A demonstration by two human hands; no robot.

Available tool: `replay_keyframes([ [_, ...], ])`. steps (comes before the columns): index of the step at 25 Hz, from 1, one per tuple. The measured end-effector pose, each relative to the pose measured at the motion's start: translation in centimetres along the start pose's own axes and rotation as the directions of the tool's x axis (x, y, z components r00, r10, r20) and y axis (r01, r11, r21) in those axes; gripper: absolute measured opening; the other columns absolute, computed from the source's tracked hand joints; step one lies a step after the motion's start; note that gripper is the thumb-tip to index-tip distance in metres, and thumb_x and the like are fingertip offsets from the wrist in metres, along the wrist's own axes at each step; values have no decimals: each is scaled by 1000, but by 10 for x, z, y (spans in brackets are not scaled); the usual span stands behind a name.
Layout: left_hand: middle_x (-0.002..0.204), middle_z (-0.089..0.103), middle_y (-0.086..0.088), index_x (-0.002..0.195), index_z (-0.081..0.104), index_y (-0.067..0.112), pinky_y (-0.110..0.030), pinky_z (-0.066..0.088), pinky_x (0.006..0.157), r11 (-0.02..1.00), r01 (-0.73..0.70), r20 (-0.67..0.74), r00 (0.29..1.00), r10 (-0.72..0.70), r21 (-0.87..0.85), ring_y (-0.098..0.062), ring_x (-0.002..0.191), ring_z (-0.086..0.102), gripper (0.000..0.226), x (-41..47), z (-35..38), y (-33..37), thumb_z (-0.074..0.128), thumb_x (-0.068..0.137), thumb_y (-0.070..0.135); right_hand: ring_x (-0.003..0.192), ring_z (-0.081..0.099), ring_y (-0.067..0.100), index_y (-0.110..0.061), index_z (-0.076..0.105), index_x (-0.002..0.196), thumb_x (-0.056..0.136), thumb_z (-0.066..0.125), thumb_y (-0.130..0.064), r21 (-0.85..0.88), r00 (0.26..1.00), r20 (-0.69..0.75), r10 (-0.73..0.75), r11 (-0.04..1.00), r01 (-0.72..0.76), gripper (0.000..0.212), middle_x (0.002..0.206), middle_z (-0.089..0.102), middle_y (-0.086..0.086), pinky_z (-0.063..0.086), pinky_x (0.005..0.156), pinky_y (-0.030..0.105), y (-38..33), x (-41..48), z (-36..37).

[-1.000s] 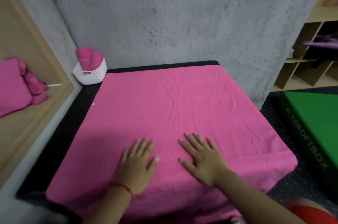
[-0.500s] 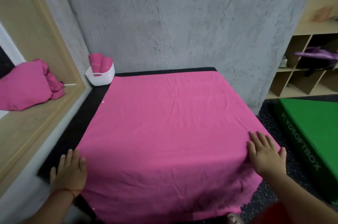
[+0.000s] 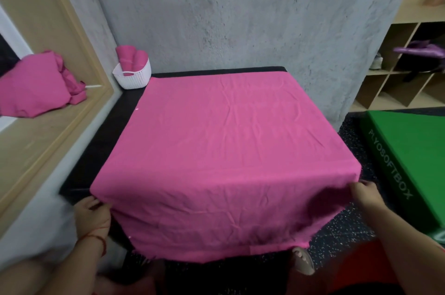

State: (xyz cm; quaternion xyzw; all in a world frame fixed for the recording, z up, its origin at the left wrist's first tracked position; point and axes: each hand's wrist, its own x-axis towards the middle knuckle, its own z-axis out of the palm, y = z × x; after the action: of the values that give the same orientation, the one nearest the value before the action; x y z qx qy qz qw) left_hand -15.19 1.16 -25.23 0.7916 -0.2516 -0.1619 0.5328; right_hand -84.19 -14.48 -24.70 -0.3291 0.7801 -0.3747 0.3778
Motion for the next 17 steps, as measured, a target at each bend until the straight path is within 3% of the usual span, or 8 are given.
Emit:
replay_keyframes([
  [4, 93, 66, -13, 98, 63, 0, -34, 44, 70, 970, 176, 180, 962, -206, 168, -29, 91, 61, 30, -2, -2, -17, 81, 74, -5, 94, 64, 35, 14, 66, 118, 88, 66, -7, -120, 991, 95, 92, 990, -81, 36, 109, 71, 29, 53, 90, 48, 17, 2, 9],
  [7, 116, 71, -13, 116, 65, 5, -44, 49, 100, 946, 261, 342, 886, -313, 191, -31, 108, 64, 49, 1, 3, -40, 81, 72, -11, 94, 63, 34, 6, 68, 114, 92, 74, -3, -250, 978, 136, 156, 961, -119, 25, 109, 70, 22, 48, 79, 39, 32, -6, 17],
  [9, 112, 74, -19, 107, 69, 4, -49, 52, 100, 948, 241, 343, 889, -302, 210, -33, 105, 68, 51, 27, 8, -76, 88, 60, -1, 78, 56, 27, 9, 70, 113, 93, 74, -4, -373, 973, 144, 183, 920, -118, 24, 100, 66, 17, 44, 73, 34, 45, -6, 21],
  [11, 101, 75, -20, 99, 71, 0, -49, 54, 92, 930, 271, 301, 891, -341, 250, -34, 96, 70, 51, 26, 6, -65, 88, 52, 13, 74, 53, 23, 13, 70, 122, 97, 69, -4, -464, 968, 174, 179, 882, -80, 31, 92, 63, 12, 46, 70, 32, 53, -6, 24],
  [14, 103, 75, -16, 94, 75, 2, -42, 51, 94, 912, 240, 357, 863, -358, 334, -28, 95, 66, 24, 17, 1, -55, 86, 73, -2, 99, 64, 30, 8, 73, 124, 95, 73, -6, -503, 975, 186, 124, 864, -14, 32, 111, 72, 19, 52, 95, 43, 57, -2, 24],
  [17, 122, 70, -22, 113, 73, -3, -35, 45, 93, 850, 164, 372, 846, -382, 500, -26, 105, 61, 30, 16, -1, -65, 77, 84, -6, 109, 67, 37, 2, 78, 115, 91, 77, -5, -476, 977, 201, 71, 879, 34, 25, 118, 73, 24, 52, 95, 44, 53, -7, 25],
])
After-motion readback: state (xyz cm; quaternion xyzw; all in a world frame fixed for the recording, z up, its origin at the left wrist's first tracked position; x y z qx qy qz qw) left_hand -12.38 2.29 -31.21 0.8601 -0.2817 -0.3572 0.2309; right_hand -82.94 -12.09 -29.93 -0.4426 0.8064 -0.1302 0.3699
